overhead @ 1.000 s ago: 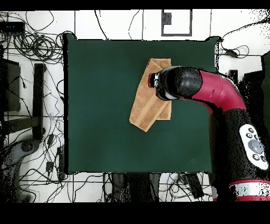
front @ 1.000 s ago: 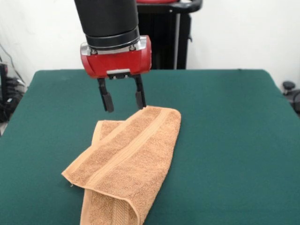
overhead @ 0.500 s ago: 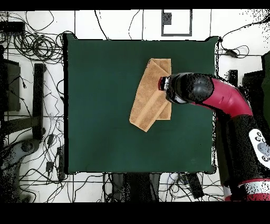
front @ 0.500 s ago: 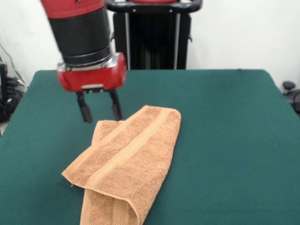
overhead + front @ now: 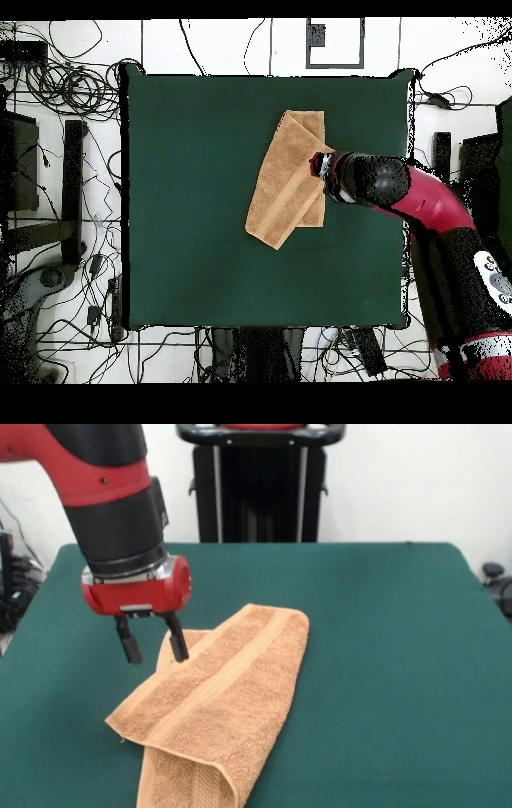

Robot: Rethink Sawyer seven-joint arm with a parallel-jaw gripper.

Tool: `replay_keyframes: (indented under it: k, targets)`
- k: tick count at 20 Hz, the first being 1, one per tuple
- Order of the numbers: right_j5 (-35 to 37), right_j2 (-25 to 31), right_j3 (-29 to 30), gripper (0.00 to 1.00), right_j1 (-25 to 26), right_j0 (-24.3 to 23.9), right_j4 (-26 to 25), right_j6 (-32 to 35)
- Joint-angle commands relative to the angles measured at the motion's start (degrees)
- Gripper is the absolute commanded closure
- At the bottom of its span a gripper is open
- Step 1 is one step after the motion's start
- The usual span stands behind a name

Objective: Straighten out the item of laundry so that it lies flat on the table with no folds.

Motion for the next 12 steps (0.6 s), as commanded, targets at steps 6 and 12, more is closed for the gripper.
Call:
replay_keyframes:
  k: [6,12]
  targets:
    - [-4.69,5.95,8.52,0.0,2.57,2.8,-2.84,0.6]
    - [-4.33,5.61,8.1,0.0,2.68,2.83,-3.07,0.37]
